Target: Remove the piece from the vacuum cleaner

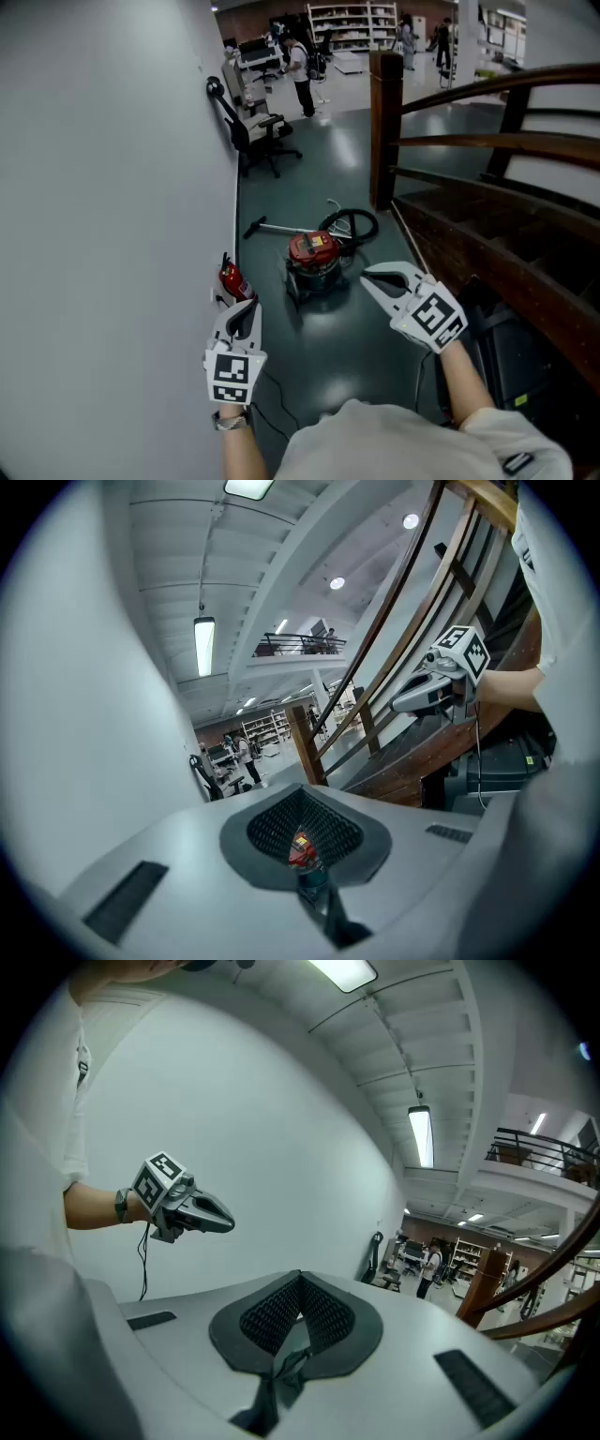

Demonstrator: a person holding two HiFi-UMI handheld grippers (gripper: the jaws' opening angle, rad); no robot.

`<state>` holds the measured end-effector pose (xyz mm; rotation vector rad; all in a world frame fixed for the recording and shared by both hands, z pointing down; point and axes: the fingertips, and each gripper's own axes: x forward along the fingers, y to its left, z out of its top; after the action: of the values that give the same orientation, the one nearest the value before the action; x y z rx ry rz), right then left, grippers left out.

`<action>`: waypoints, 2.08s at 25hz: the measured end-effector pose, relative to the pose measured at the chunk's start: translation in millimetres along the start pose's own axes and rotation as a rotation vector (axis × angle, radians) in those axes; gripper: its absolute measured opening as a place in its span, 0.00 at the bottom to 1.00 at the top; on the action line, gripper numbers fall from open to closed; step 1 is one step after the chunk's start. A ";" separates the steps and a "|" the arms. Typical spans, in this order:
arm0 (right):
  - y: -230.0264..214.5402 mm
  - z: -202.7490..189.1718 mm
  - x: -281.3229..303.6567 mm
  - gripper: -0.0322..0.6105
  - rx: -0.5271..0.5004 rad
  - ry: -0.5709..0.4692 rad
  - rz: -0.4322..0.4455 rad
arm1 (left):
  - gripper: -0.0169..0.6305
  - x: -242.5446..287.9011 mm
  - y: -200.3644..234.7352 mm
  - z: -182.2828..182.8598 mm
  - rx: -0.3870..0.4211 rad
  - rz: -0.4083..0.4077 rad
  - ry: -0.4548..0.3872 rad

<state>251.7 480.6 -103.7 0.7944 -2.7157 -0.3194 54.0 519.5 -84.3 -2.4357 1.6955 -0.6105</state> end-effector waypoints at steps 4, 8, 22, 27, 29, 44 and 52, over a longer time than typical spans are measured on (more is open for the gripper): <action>1.5 -1.5 1.5 0.09 0.013 -0.014 0.007 | 0.03 1.8 0.1 -2.5 -0.010 0.003 -0.003; 3.6 -3.2 0.1 0.10 0.020 -0.036 0.033 | 0.03 4.5 -4.1 -4.5 -0.015 0.008 0.005; -17.8 -11.9 -3.5 0.10 0.034 -0.052 0.075 | 0.03 20.8 -18.7 -2.0 0.004 0.041 0.028; -23.7 -31.9 -11.1 0.09 0.001 -0.017 0.076 | 0.03 24.0 -32.6 -3.5 -0.007 0.058 0.041; -26.7 -36.7 -14.0 0.09 0.019 -0.017 0.079 | 0.03 25.7 -35.3 -5.6 -0.019 0.066 0.050; -85.0 -46.1 39.9 0.09 0.054 -0.068 0.015 | 0.03 106.9 10.5 -24.6 -0.052 0.041 0.054; -106.2 -46.7 110.5 0.09 0.010 -0.027 0.039 | 0.03 156.8 65.3 -38.5 -0.070 0.020 0.059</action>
<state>230.3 326.1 -67.2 0.7442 -2.7567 -0.3104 28.3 356.4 -28.9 -2.4676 1.7907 -0.6379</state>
